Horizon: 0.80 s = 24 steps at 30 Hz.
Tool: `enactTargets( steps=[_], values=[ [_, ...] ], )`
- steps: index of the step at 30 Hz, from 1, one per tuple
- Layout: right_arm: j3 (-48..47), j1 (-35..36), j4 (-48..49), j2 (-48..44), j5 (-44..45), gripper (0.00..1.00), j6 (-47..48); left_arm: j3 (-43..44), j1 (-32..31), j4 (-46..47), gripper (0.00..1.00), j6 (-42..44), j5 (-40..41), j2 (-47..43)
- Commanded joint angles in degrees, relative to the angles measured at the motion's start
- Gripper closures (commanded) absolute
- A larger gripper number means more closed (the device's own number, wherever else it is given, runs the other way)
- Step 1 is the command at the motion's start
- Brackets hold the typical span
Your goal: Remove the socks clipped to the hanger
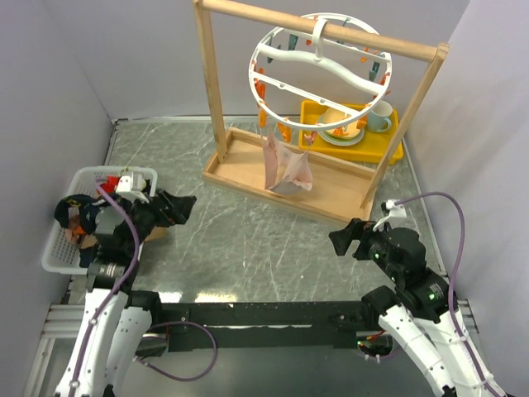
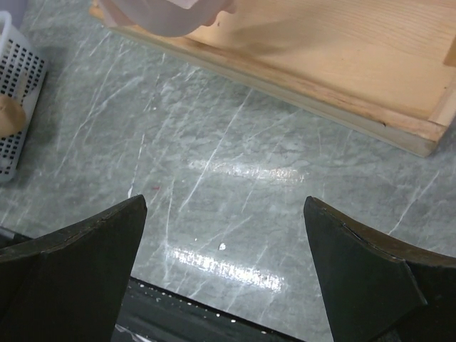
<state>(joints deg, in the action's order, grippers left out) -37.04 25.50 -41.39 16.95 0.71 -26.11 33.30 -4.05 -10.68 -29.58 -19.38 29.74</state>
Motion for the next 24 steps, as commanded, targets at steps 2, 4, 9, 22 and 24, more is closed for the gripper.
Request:
enactTargets(
  steps=[2, 4, 9, 22, 24],
  values=[
    [-0.76, 0.26, 3.24, -5.61, 2.37, 0.0, -1.75, -0.69, -0.16, 6.28, 0.01, 1.46, -4.26, -4.42],
    [-1.46, 0.34, 2.63, -4.74, 2.45, 0.0, -1.75, -0.69, -0.16, 6.55, 0.01, 1.37, -4.97, -4.07],
    [-2.86, 0.34, 1.4, -3.15, 2.45, 0.0, -1.58, -0.43, -0.16, 6.55, 0.01, 1.2, -5.85, -3.19],
    [-2.69, 0.26, 2.1, -3.59, 2.72, 0.0, -1.05, -0.69, -0.25, 6.72, 0.01, 1.02, -6.2, -2.84],
    [-2.6, 0.26, 2.19, -3.94, 2.28, 0.0, -0.62, -0.69, -0.25, 6.64, 0.01, 1.02, -6.2, -2.75]
  ],
)
